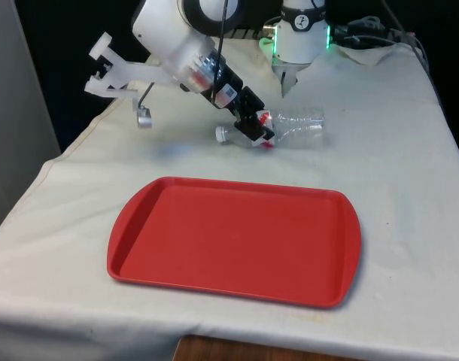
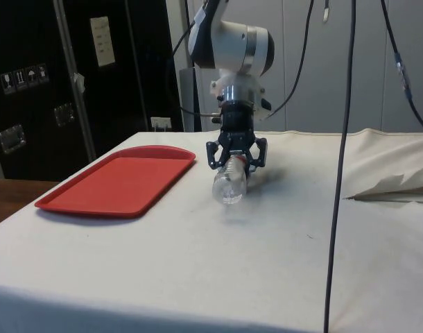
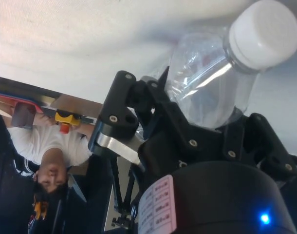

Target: Place the bottle upright on the tray.

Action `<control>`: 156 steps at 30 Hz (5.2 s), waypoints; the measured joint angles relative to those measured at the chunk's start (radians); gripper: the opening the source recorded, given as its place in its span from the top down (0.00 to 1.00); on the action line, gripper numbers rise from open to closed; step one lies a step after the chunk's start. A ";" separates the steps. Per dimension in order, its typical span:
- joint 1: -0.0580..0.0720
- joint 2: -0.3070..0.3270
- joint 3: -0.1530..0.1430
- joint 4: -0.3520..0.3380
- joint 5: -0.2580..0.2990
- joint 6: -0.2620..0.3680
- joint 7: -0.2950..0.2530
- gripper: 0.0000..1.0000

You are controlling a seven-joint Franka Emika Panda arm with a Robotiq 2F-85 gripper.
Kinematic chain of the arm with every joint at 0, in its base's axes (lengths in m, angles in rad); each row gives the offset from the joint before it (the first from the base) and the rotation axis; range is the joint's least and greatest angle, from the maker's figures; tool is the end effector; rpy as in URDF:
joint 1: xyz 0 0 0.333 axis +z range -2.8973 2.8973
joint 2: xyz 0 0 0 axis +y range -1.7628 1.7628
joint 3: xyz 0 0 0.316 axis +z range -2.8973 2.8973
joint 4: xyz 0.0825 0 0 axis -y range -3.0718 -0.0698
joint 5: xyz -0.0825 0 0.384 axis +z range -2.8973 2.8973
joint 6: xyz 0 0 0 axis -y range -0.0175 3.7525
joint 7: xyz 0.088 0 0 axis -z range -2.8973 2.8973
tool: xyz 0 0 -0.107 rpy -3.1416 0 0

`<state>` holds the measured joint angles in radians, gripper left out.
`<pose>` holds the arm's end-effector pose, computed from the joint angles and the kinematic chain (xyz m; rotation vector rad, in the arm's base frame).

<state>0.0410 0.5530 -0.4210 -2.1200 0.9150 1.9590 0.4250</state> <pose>0.4874 -0.1517 0.1397 -1.9287 1.7158 0.7593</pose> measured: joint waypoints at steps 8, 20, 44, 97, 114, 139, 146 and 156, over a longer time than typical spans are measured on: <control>0.006 -0.023 -0.004 -0.002 -0.016 0.001 0.018 0.86; 0.010 -0.093 -0.008 -0.018 -0.066 0.000 0.069 0.86; 0.022 -0.181 -0.009 0.003 -0.178 0.003 0.210 0.86; 0.072 -0.169 0.013 0.244 -0.416 -0.006 0.623 0.86; 0.087 -0.165 0.060 0.286 -0.517 -0.009 0.743 0.86; 0.094 -0.100 0.082 0.383 -0.559 -0.006 0.816 0.86; 0.099 -0.091 0.085 0.408 -0.572 0.019 0.846 0.86; 0.106 -0.069 0.092 0.444 -0.596 0.063 0.886 0.86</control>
<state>0.1470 0.4840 -0.3290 -1.6760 0.3190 2.0220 1.3110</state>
